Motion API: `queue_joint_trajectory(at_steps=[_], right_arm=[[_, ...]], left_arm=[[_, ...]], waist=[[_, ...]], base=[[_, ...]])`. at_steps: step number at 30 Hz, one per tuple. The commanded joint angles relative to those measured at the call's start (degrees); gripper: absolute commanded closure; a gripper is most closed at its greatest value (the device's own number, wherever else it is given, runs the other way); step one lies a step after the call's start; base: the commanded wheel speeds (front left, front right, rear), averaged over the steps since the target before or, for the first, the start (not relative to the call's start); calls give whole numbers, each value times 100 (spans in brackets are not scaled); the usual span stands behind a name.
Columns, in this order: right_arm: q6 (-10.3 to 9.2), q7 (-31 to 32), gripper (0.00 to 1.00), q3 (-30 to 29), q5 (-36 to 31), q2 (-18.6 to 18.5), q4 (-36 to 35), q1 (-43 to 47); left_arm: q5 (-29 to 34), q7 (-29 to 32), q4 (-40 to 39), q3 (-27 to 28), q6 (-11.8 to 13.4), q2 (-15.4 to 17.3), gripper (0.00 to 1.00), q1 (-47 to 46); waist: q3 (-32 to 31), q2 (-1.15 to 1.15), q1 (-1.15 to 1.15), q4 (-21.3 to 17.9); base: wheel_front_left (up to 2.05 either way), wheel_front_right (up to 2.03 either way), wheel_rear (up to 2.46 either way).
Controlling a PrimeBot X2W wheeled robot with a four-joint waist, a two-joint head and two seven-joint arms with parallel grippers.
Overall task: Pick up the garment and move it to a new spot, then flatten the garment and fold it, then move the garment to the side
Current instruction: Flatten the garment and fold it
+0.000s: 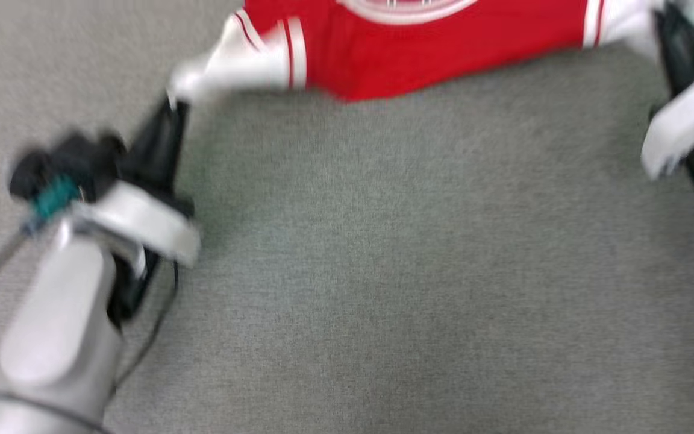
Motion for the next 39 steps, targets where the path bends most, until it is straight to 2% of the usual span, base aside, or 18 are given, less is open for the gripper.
queue_joint_trajectory(at_steps=[1, 7, 10, 18, 23, 25, 31, 36, 37, 38, 39], right_arm=[[-8, 91, 100, 141, 223, -177, -229, 496], [-8, 378, 100, 461, 839, -573, -884, 1885], [-9, 463, 100, 665, 942, -903, -1170, 2468], [-9, 482, 100, 760, 1249, -1386, -1585, 3553], [-9, 562, 100, 922, 1558, -1662, -2002, 4165], [-9, 667, 100, 1053, 1718, -1931, -2332, 4551], [-9, 721, 100, 1036, 1819, -2113, -2578, 4936], [-8, 862, 100, 1042, 1943, -2094, -2631, 4963], [-8, 939, 46, 1048, 2021, -2080, -2651, 4944], [-8, 1011, 0, 1058, 2084, -2088, -2694, 4929], [-8, 1084, 0, 1057, 2166, -2111, -2764, 4897]], left_arm=[[-158, -15, -163, -17, 13, 23, 100, 599], [-209, -15, -334, -282, 13, 320, 100, 1961], [-196, -15, -294, -383, 12, 479, 100, 2364], [-327, -12, -205, -477, 23, 729, 100, 3100], [-488, 15, -423, -409, 143, 809, 100, 3656], [-584, 135, -741, -407, 268, 891, 100, 4069], [-681, 270, -1124, -413, 462, 924, 100, 4487], [-685, 392, -1330, -520, 479, 866, 100, 4462], [-681, 425, -1371, -542, 458, 877, 100, 4430], [-682, 444, -1427, -553, 443, 895, 100, 4397], [-697, 466, -1472, -545, 427, 917, 100, 4367]], waist=[[-606, 0, 0, -100], [-1232, 0, 0, -113], [-1477, 0, 0, -108], [-1914, 0, 0, -137], [-2139, 0, 0, -218], [-2166, 0, 0, -254], [-2132, 0, 0, -283], [-2104, 0, 0, -249], [-2103, 0, 0, -235], [-2102, 0, 0, -213], [-2101, 0, 0, -191]], base=[[0, 0, 0], [0, 0, 0], [0, 0, 0], [0, 0, 0], [0, 0, 0], [0, 0, 0], [0, 0, 0], [0, 0, 0], [0, 0, 0], [0, 0, 0], [0, 0, 0]])
